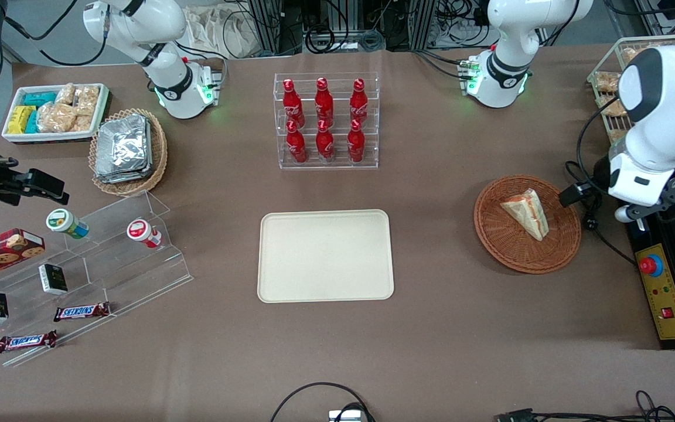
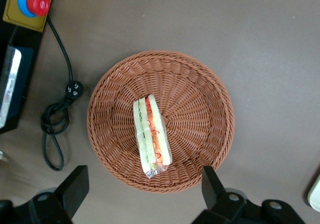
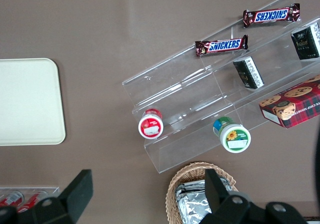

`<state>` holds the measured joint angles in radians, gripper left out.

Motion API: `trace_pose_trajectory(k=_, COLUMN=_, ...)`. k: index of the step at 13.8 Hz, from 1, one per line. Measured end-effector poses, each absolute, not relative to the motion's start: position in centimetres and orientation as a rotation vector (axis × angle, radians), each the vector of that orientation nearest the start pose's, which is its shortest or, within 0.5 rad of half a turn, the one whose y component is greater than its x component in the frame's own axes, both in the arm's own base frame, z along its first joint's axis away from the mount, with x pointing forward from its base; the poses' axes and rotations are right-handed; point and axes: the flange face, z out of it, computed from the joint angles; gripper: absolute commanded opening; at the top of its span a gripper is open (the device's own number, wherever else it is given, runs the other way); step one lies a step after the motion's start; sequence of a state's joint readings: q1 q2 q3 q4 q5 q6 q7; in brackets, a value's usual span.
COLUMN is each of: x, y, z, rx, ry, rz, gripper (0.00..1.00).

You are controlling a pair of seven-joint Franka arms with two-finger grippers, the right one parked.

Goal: Place sandwich from basket to tray
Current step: 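Move the left gripper over the sandwich in the wicker basket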

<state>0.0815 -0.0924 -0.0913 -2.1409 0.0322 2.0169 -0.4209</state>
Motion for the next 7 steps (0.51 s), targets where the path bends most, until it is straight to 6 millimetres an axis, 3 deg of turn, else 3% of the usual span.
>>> trace_pose_trajectory(k=7, x=48.2, y=-0.4, z=37.7, rx=-3.0, ry=-0.801, rz=-0.012, gripper=1.0)
